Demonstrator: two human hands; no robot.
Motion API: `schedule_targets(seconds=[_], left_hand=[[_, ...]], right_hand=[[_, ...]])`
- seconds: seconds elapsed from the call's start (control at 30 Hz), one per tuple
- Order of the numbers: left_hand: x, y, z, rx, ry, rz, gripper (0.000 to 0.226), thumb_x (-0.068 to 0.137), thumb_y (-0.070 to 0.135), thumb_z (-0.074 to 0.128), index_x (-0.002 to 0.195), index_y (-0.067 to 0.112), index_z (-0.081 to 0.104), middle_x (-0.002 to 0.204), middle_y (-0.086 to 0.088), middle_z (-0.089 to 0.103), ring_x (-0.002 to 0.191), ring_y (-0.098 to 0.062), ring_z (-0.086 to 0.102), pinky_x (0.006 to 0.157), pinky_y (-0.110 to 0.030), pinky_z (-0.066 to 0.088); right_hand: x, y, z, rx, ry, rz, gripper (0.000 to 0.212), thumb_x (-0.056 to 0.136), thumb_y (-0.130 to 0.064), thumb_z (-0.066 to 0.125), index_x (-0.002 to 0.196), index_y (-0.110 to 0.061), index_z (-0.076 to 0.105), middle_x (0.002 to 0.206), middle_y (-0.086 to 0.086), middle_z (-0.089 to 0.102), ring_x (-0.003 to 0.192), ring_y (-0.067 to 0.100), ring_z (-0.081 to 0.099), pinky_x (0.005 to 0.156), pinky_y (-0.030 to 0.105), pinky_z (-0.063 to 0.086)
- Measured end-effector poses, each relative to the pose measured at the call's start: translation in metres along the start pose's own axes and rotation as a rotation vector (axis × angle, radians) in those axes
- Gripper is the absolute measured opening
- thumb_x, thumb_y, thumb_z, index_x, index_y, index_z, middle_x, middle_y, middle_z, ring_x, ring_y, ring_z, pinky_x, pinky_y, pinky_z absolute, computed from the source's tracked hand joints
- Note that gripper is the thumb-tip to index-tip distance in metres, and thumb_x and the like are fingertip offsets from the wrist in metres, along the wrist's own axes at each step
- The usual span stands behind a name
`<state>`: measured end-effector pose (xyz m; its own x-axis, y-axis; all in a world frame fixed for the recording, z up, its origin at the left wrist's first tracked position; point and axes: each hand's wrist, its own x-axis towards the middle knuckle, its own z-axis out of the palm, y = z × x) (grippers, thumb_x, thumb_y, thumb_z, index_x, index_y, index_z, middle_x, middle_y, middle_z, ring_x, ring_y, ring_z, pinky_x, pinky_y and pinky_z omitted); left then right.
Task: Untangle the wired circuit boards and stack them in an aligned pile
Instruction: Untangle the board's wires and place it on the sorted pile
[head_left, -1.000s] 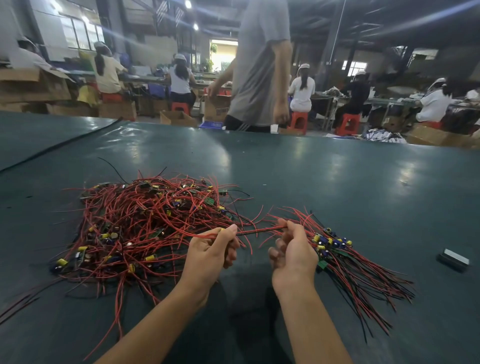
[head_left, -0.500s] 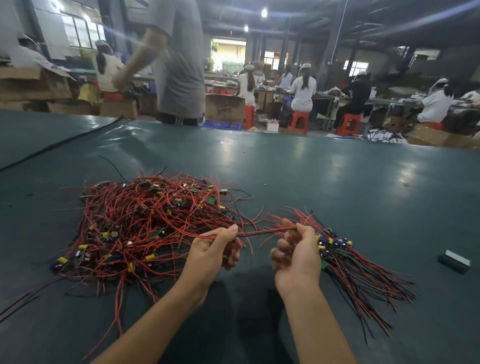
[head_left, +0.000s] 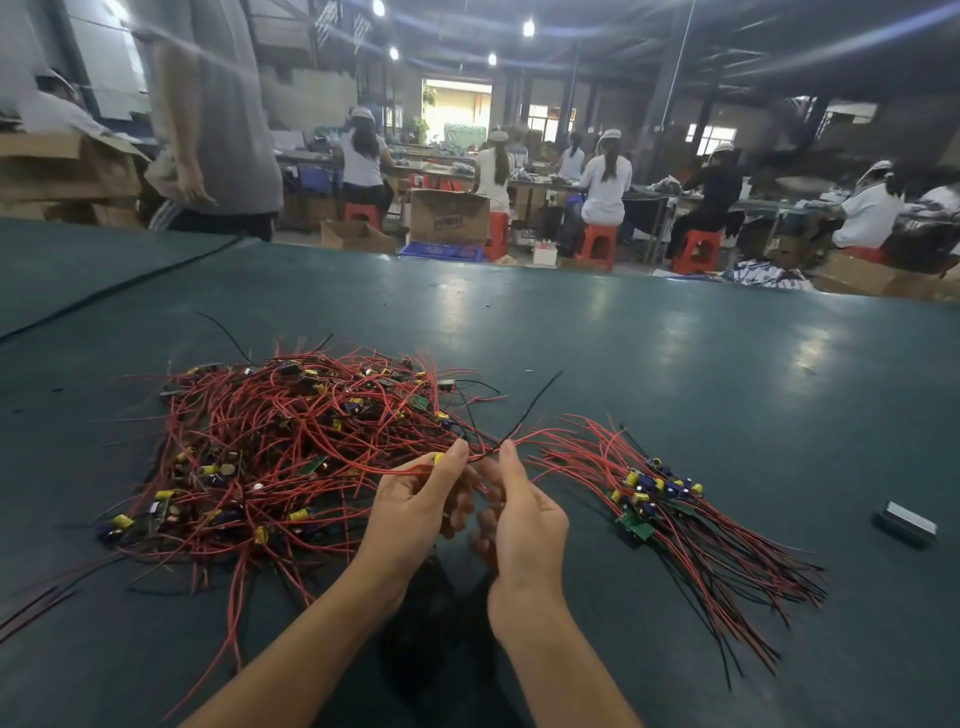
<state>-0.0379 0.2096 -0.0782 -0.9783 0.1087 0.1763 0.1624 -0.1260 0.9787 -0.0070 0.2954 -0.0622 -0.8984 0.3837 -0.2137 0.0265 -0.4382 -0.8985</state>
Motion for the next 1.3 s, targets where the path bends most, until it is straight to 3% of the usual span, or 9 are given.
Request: schedule_targets(seconds=[0.13,0.23,0.4,0.53,0.67,0.83,0.93,1.1,1.3], left_hand=[[0.001,0.0,0.0,0.015,-0.011,0.003,0.036,0.081,0.055,0.057,0.058,0.03,0.066,0.059,0.007,0.064,0.057,-0.004,0.062,0.055,-0.014,0.047],[0.001,-0.002,0.0,0.02,-0.075,0.003,0.039,0.081,0.053,0.059,0.06,0.021,0.066,0.06,0.002,0.064,0.058,-0.008,0.062,0.056,-0.016,0.048],[0.001,-0.002,0.0,-0.031,-0.084,-0.025,0.04,0.079,0.049,0.062,0.064,0.013,0.067,0.058,-0.004,0.063,0.052,-0.012,0.061,0.052,-0.018,0.047],[0.004,0.002,0.0,-0.071,0.012,0.025,0.042,0.093,0.028,0.059,0.053,0.017,0.063,0.05,-0.002,0.055,0.044,-0.011,0.049,0.045,-0.018,0.041],[0.001,0.004,0.004,-0.056,-0.018,0.039,0.043,0.093,0.024,0.06,0.052,0.017,0.064,0.05,-0.005,0.052,0.043,-0.011,0.048,0.045,-0.018,0.039],[0.003,0.007,0.002,-0.08,0.02,0.022,0.042,0.093,0.025,0.06,0.051,0.018,0.064,0.05,-0.004,0.053,0.043,-0.011,0.048,0.045,-0.019,0.041],[0.004,0.008,-0.002,-0.1,0.044,0.012,0.043,0.093,0.024,0.059,0.05,0.019,0.063,0.049,-0.002,0.054,0.043,-0.012,0.048,0.044,-0.018,0.041],[0.006,0.008,-0.006,-0.129,0.064,-0.009,0.044,0.093,0.023,0.059,0.049,0.019,0.063,0.049,-0.002,0.054,0.042,-0.013,0.047,0.046,-0.019,0.042],[0.008,0.013,-0.013,-0.232,0.079,-0.07,0.047,0.094,0.027,0.053,0.049,0.019,0.057,0.05,-0.001,0.05,0.043,-0.013,0.045,0.046,-0.022,0.042]], right_hand=[[-0.006,0.006,0.007,0.001,-0.023,-0.049,0.018,0.085,-0.028,0.075,0.068,-0.024,0.08,0.077,0.004,0.077,0.08,0.023,0.074,0.08,0.037,0.061],[-0.001,0.006,0.003,0.036,-0.004,0.005,0.023,0.084,-0.022,0.076,0.061,-0.025,0.079,0.071,0.003,0.076,0.066,0.014,0.073,0.069,0.031,0.062],[0.005,0.002,0.0,0.085,0.043,0.057,0.022,0.084,-0.021,0.077,0.062,-0.016,0.078,0.069,0.008,0.074,0.067,0.023,0.07,0.068,0.038,0.06],[0.021,-0.018,-0.015,0.205,0.169,0.098,0.02,0.086,-0.019,0.074,0.067,-0.012,0.071,0.041,-0.008,0.04,0.032,0.005,0.032,0.033,0.017,0.028],[0.03,-0.031,-0.031,0.28,0.219,0.06,0.014,0.088,-0.013,0.071,0.074,-0.009,0.07,0.047,-0.008,0.04,0.034,0.004,0.031,0.033,0.017,0.025],[0.025,-0.033,-0.03,0.245,0.231,0.055,0.008,0.08,-0.021,0.08,0.077,-0.018,0.073,0.061,-0.008,0.061,0.059,0.005,0.057,0.036,0.017,0.037],[0.02,-0.031,-0.028,0.221,0.196,0.048,0.008,0.081,-0.026,0.079,0.081,-0.02,0.075,0.065,-0.012,0.069,0.06,0.003,0.061,0.037,0.017,0.04],[0.02,-0.031,-0.027,0.242,0.135,0.049,0.005,0.087,-0.02,0.074,0.087,-0.015,0.072,0.076,-0.002,0.075,0.038,0.003,0.04,0.036,0.015,0.034],[0.029,-0.037,-0.039,0.397,0.173,0.067,0.013,0.098,-0.015,0.058,0.11,-0.011,0.061,0.061,-0.002,0.07,0.031,0.005,0.033,0.033,0.015,0.029]])
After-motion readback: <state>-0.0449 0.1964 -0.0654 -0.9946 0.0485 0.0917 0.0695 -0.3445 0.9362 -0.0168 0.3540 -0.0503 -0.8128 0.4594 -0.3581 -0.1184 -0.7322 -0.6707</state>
